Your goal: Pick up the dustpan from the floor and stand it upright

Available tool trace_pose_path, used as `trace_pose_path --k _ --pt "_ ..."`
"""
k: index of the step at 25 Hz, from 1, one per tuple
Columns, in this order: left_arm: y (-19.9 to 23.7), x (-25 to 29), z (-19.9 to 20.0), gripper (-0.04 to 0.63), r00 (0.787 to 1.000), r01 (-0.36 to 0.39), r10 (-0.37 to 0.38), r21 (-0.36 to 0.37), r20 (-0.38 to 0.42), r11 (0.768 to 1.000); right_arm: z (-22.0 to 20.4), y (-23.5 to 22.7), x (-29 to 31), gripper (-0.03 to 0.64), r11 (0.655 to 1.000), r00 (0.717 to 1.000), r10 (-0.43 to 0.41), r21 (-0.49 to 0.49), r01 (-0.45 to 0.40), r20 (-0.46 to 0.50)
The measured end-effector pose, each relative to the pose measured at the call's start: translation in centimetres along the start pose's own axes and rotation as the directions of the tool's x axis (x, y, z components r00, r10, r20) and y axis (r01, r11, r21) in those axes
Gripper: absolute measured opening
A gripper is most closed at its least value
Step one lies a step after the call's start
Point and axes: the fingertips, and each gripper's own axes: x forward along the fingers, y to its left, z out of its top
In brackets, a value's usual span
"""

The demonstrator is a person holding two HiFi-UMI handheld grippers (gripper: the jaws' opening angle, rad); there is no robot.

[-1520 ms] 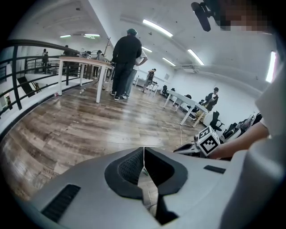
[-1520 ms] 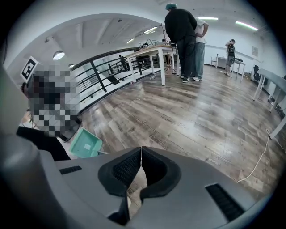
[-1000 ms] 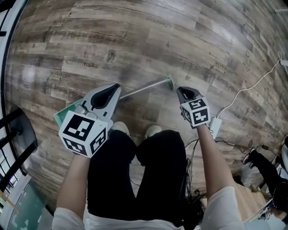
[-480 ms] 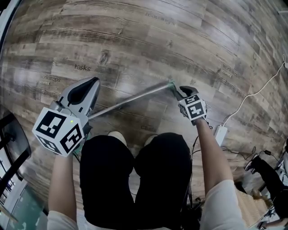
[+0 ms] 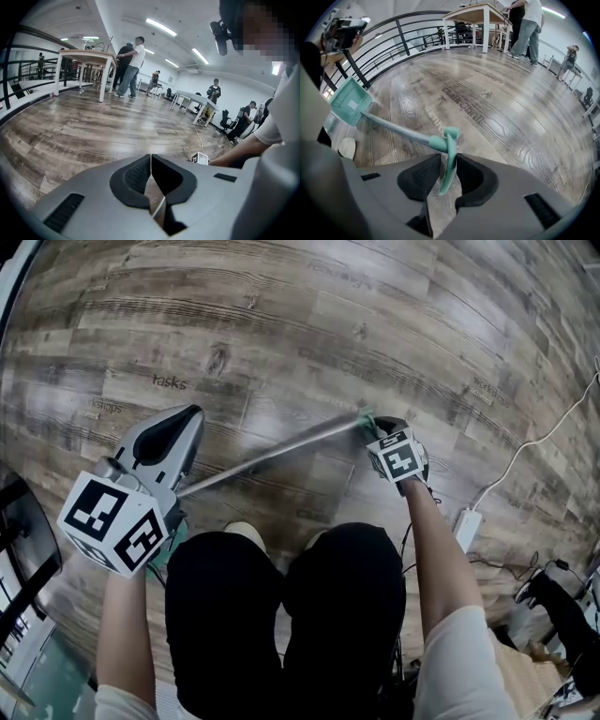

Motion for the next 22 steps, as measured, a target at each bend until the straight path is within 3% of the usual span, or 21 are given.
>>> trace_pose_path --k 2,3,12,22 --pt "0.1 -0.1 0.0 0.026 1.0 -0.002 0.001 0.002 0.004 1.0 -0.1 -0.3 0.2 0.111 1.0 1.0 -0.01 0.001 0.01 -0.003" --pt "0.1 -0.1 0.0 0.026 1.0 -0.001 0.001 0.003 0.006 1.0 0.0 -0.5 0.2 0.075 1.0 1.0 -0.016 0.009 0.016 0.001" --pt "-0.5 -0.9 0.3 0.026 1.0 0.006 -0.006 -0.006 -0.01 1.0 1.0 -0.2 -2.4 0.071 1.0 1.0 -0.013 0.024 0.012 0.022" --pt "-4.4 -6.2 5.2 0.025 0.999 0.023 -0.024 -0.03 -0.026 0.999 4.1 0.8 -13.3 0.08 1.0 1.0 -0.009 -0.01 0.01 0.023"
